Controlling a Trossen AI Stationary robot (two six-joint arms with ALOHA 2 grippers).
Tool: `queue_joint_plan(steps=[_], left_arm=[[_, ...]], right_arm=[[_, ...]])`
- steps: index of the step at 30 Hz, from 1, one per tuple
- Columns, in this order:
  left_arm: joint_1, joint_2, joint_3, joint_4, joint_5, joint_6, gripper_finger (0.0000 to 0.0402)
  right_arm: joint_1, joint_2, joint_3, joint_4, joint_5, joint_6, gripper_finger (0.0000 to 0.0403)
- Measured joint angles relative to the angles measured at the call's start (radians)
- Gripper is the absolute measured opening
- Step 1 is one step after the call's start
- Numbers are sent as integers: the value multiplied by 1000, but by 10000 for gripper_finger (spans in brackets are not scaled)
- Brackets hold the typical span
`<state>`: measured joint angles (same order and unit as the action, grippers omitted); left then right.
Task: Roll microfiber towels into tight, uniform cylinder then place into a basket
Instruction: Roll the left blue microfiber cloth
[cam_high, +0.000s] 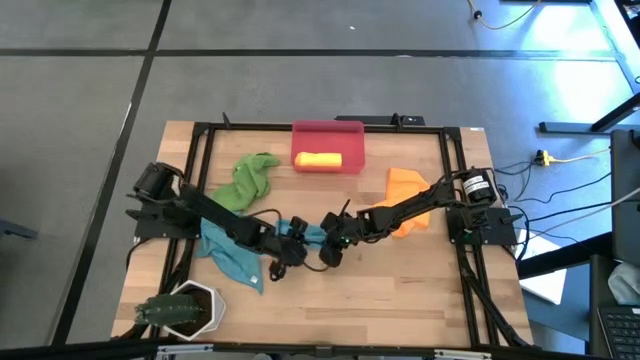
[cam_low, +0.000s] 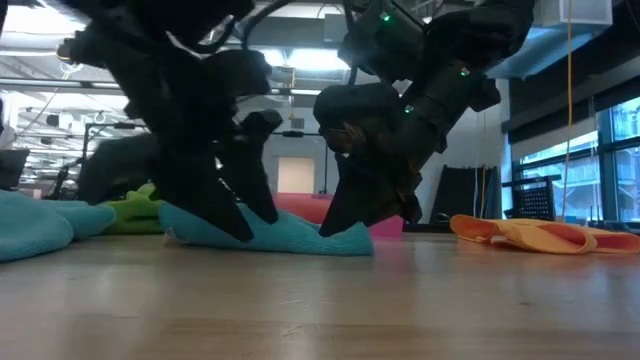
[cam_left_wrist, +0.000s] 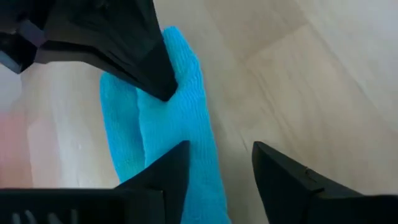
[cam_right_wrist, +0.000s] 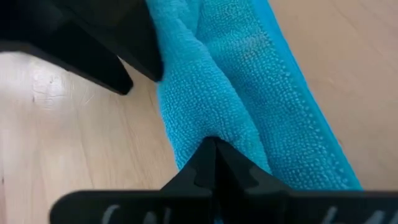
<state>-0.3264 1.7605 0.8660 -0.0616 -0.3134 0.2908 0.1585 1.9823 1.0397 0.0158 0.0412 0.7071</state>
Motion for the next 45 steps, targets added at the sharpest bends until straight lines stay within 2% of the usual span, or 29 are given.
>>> queue_joint_plan(steps=[5,11,19,25,30,33,37,45], left_arm=[[-2,36,71,-80,-44,-19,210],[-29,36,79,-90,-192,21,248],[-43,73,78,-80,-201,43,241],[-71,103,81,-67,-269,60,236],[-63,109,82,-68,-264,60,232],[-47,109,82,-71,-249,58,215],[-19,111,82,-71,-224,51,170],[27,113,80,-78,-149,25,30]], right_arm=[[-2,0,0,1,-9,0,5],[-2,0,0,2,-13,6,5],[-2,0,0,2,-17,21,5],[-5,0,0,2,-23,22,5],[-8,0,0,2,-29,22,5],[-8,0,0,3,-32,21,5],[-8,0,-2,22,-34,1,5],[-4,-11,-2,41,-39,-39,6]])
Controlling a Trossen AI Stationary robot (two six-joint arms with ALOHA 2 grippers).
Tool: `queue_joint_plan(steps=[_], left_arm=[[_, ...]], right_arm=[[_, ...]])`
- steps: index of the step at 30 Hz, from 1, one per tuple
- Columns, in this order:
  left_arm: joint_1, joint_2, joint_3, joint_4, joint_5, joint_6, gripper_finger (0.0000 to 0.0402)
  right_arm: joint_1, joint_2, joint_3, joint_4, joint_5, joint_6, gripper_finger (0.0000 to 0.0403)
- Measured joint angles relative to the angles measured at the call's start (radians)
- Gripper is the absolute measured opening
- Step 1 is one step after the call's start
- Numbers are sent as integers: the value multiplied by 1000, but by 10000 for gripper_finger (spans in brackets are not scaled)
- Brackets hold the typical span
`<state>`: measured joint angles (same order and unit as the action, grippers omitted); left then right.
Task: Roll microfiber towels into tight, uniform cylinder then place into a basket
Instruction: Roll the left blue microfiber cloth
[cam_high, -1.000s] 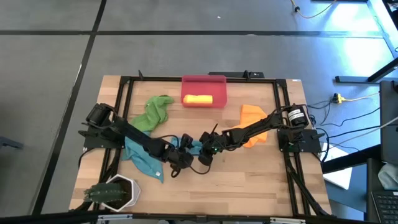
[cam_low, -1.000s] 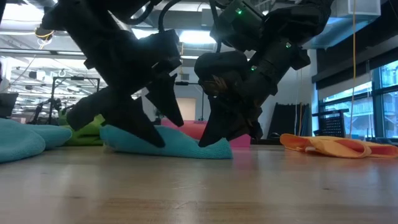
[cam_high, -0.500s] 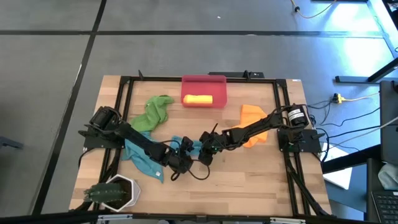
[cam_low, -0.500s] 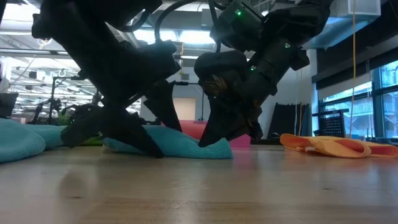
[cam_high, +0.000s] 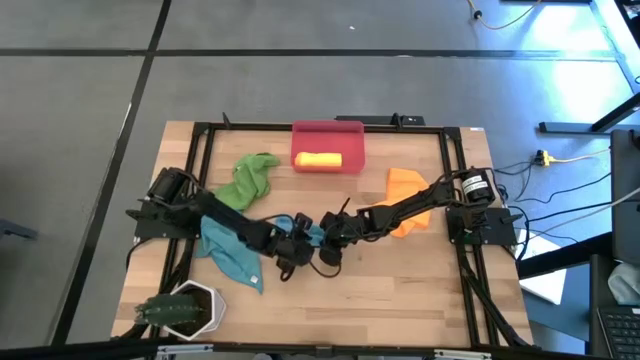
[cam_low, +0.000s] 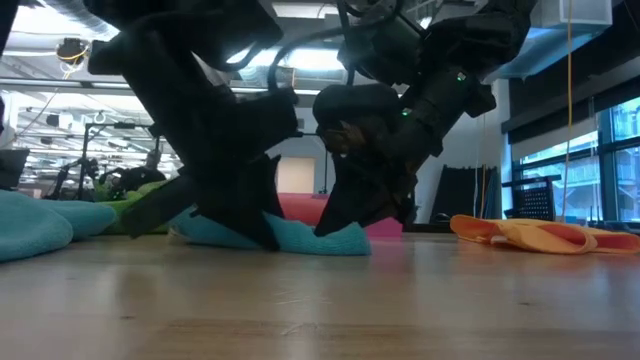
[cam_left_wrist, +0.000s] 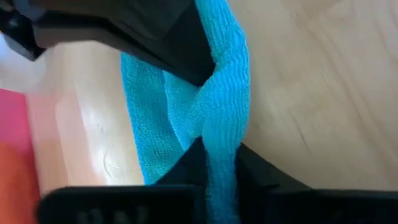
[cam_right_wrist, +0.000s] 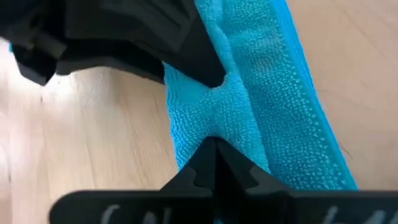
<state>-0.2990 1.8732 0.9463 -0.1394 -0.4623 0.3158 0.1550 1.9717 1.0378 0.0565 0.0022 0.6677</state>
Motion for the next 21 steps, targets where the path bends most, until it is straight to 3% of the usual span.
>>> queue_joint_plan(steps=[6,12,21], left_arm=[[33,-3,0,0,82,-51,7],[78,-5,0,15,233,-86,3],[183,-24,-2,41,672,-196,1]], right_arm=[[38,-74,-4,-85,61,-32,11],[101,-175,-3,-195,243,-111,12],[158,-195,-3,-210,296,-177,12]])
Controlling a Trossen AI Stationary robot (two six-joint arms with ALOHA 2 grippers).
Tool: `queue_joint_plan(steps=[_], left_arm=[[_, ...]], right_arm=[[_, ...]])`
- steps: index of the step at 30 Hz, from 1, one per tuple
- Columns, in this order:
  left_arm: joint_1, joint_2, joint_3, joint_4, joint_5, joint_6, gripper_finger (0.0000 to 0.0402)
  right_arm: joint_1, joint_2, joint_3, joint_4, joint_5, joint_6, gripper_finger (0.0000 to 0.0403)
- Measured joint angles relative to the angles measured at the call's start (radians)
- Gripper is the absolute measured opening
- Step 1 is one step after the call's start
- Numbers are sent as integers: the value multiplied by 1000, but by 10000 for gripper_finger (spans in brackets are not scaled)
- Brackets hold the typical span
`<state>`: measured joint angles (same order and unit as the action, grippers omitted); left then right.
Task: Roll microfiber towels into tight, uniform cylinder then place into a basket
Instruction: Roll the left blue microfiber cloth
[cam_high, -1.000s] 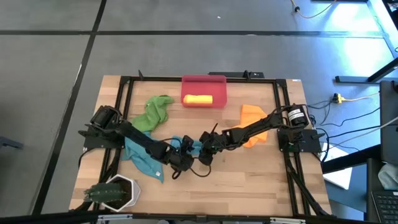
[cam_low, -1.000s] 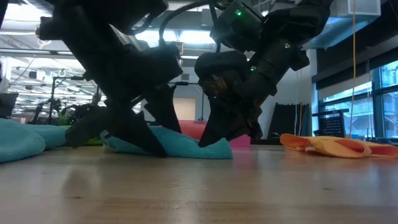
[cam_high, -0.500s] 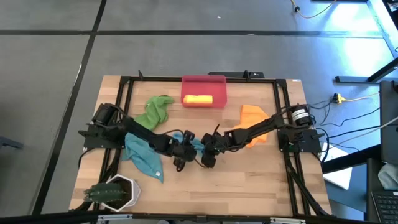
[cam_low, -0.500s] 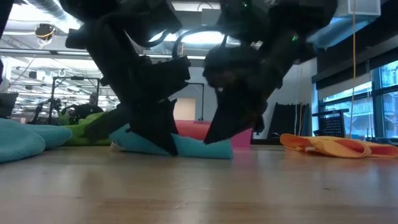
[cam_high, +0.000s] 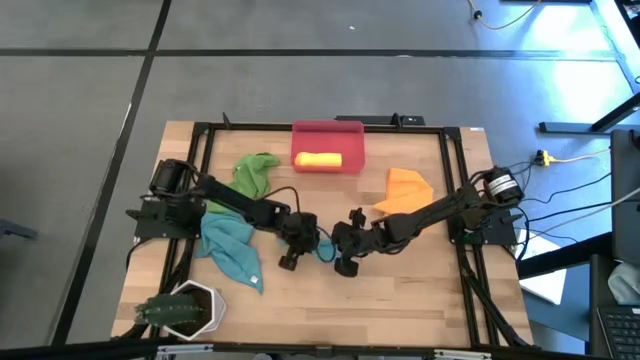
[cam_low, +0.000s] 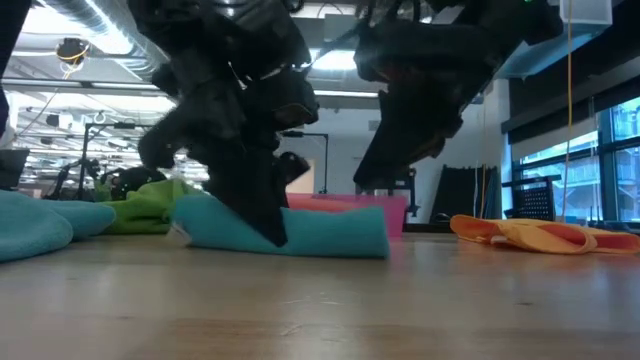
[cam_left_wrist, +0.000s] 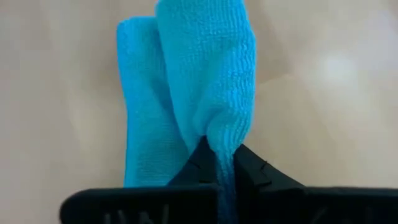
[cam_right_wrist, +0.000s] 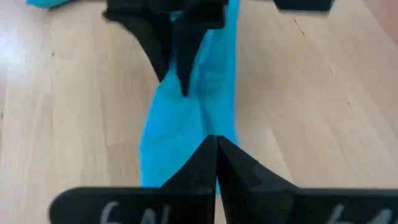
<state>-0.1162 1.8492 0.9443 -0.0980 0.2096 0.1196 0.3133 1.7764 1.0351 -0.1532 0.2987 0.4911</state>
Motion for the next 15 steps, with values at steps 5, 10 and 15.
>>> queue_joint_plan(steps=[5,10,15], left_arm=[[69,4,-2,-4,200,-104,1],[109,4,-4,13,247,-165,0],[137,5,-5,29,275,-196,0]], right_arm=[[25,-1,2,29,20,-43,13],[45,-2,3,92,23,-105,13],[65,-2,4,163,22,-179,13]])
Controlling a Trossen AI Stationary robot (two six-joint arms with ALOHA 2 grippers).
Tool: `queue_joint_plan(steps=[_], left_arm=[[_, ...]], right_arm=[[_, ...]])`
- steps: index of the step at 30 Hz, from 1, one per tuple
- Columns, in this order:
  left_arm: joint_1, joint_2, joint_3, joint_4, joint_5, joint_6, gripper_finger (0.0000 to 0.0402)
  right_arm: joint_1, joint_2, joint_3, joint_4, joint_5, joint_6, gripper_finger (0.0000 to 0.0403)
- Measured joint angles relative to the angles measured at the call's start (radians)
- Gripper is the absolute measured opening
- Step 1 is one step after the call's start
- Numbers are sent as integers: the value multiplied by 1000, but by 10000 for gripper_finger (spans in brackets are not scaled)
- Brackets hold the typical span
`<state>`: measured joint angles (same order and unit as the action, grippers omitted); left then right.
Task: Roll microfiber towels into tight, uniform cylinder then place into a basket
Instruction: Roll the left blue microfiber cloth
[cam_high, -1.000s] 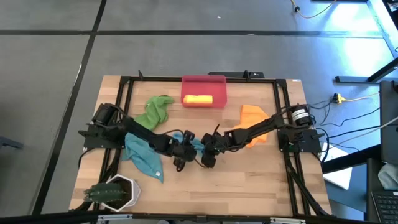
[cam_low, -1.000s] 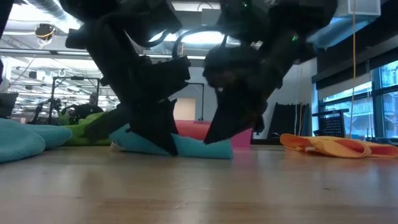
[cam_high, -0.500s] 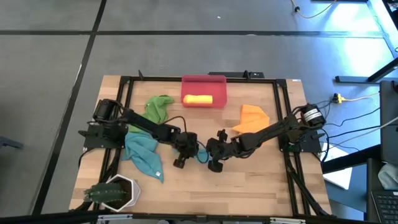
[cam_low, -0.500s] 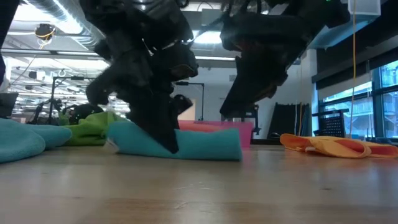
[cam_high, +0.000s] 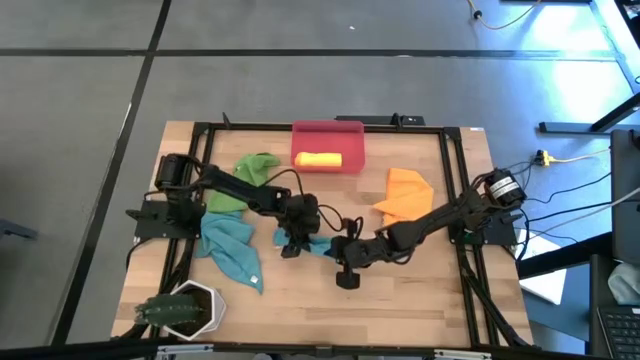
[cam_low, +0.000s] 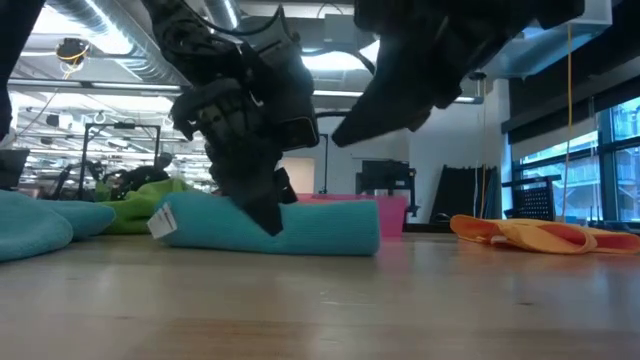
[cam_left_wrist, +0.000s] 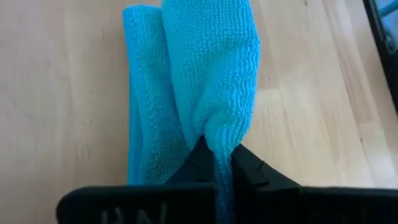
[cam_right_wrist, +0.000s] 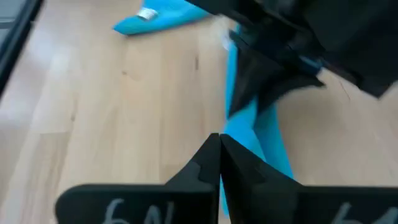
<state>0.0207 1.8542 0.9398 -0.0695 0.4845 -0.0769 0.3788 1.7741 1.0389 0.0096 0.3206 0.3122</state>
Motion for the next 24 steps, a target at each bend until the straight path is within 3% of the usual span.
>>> queue_joint_plan(steps=[11,18,24], left_arm=[[40,-1,2,0,34,-55,0],[43,17,5,2,35,-53,0],[36,16,5,3,32,-48,0]], right_arm=[[11,108,1,65,-4,-119,13],[-10,161,1,117,112,-107,13],[-57,163,1,145,115,-73,13]])
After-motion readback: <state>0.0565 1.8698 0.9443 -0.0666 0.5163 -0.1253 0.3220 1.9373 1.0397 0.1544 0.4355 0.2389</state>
